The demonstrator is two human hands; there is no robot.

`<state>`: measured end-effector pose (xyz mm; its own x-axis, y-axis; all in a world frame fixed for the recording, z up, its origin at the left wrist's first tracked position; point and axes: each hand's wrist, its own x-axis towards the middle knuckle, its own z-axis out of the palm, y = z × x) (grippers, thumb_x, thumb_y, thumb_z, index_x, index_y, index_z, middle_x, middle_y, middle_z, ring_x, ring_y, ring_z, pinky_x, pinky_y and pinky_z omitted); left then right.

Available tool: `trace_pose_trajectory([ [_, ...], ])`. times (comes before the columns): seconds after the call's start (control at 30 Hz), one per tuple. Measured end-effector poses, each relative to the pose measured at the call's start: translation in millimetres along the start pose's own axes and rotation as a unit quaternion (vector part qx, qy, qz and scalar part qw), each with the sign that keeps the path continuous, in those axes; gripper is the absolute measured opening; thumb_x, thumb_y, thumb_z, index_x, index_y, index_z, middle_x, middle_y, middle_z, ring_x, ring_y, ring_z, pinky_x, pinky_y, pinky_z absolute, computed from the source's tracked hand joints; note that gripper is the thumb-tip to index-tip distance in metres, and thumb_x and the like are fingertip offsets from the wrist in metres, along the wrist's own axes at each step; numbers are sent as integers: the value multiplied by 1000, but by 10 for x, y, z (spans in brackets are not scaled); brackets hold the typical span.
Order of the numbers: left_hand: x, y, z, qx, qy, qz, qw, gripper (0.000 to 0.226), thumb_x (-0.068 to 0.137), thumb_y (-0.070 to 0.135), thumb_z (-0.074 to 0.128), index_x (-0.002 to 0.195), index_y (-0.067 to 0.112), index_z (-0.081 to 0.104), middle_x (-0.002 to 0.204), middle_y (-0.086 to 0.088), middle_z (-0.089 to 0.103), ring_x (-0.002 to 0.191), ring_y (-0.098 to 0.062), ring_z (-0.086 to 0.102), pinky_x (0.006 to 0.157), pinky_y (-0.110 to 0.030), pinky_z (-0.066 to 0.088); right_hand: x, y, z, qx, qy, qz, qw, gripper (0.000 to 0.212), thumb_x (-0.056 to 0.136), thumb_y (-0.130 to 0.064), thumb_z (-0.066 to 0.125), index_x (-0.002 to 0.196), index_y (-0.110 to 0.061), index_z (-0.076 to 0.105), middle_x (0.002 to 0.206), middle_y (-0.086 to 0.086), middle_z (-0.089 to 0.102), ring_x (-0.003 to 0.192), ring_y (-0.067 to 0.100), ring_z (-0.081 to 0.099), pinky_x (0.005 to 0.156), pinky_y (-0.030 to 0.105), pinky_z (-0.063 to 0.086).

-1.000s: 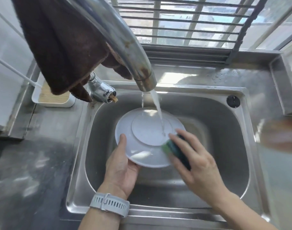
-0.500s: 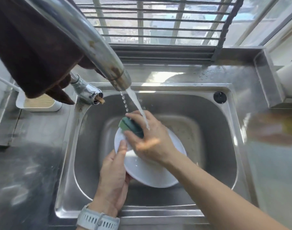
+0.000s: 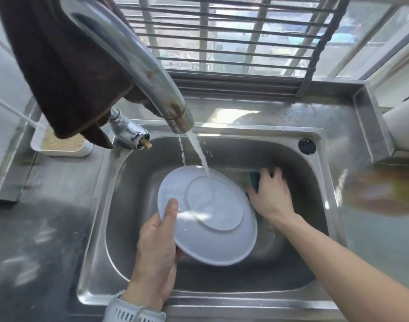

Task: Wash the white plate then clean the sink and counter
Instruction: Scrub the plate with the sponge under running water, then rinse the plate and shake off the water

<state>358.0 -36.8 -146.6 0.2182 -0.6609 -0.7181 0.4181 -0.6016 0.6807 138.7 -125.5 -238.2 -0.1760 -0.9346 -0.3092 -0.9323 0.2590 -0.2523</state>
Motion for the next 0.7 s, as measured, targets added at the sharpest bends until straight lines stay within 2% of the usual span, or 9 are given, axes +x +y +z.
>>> trace_pose_trajectory([
  [0.1, -7, -6, -36, 13, 8, 12, 1000, 28, 99, 37, 59, 106, 17, 77, 91, -12, 80, 71, -18, 75, 52, -28, 59, 109, 66, 157, -117, -7, -28, 993, 41, 91, -31, 60, 125, -9, 52, 129, 16, 45, 106, 36, 51, 76, 41, 46],
  [0.17, -4, -13, -61, 21, 10, 17, 1000, 27, 98, 36, 60, 105, 16, 78, 90, -12, 81, 71, -18, 76, 51, -26, 58, 81, 124, 170, -123, -9, -31, 992, 41, 91, -33, 59, 125, -11, 55, 126, 13, 52, 108, 35, 53, 79, 39, 47],
  [0.23, 7, -21, -69, 24, 8, 21, 999, 27, 98, 36, 61, 103, 15, 78, 90, -12, 81, 71, -19, 76, 51, -27, 56, -44, 104, 57, 11, 6, -1, 1000, 39, 94, -37, 58, 126, -14, 59, 125, 11, 58, 111, 32, 56, 85, 38, 47],
  [0.33, 31, -26, 5, 44, -4, 36, 998, 29, 100, 36, 59, 104, 13, 78, 93, -12, 81, 79, -24, 76, 61, -33, 57, -480, -210, -215, 235, -22, -1, 972, 41, 100, -46, 48, 135, -26, 57, 135, -3, 58, 122, 15, 54, 101, 34, 43],
  [0.4, 50, -54, 102, 61, -11, 49, 997, 31, 103, 33, 55, 101, 12, 77, 92, -11, 81, 82, -24, 75, 72, -38, 58, -849, -569, -331, 310, -61, -87, 945, 46, 101, -51, 41, 144, -35, 47, 149, -15, 44, 136, -1, 37, 114, 25, 29],
  [0.5, 49, -97, 200, 113, -20, 65, 991, 37, 105, 31, 50, 86, 16, 77, 82, -9, 79, 77, -22, 73, 72, -41, 57, -972, -996, -346, 241, -94, -255, 932, 51, 102, -54, 21, 150, -42, 36, 156, -25, 15, 141, -20, -10, 122, 23, -3],
  [0.53, 34, -89, 207, 111, -26, 61, 992, 39, 106, 30, 50, 81, 16, 77, 80, -9, 78, 74, -23, 71, 68, -39, 57, -834, -1055, -314, 200, -84, -280, 935, 54, 101, -53, 18, 150, -42, 35, 157, -24, 14, 142, -17, -13, 123, 28, -9],
  [0.6, 7, -31, 177, 84, -36, 56, 994, 35, 104, 26, 52, 85, 14, 79, 83, -12, 78, 74, -24, 71, 66, -37, 57, -461, -1062, -254, 145, -95, -255, 951, 53, 101, -55, 20, 152, -43, 33, 163, -15, 20, 152, 4, 3, 124, 39, -6],
  [0.7, 9, 44, 84, 30, -25, 64, 997, 31, 100, 30, 56, 107, 9, 78, 99, -16, 80, 86, -24, 73, 86, -46, 54, -230, -835, -147, 125, -120, -177, 969, 54, 102, -56, 23, 153, -40, 26, 162, -6, 29, 148, 19, 25, 122, 44, 16],
])
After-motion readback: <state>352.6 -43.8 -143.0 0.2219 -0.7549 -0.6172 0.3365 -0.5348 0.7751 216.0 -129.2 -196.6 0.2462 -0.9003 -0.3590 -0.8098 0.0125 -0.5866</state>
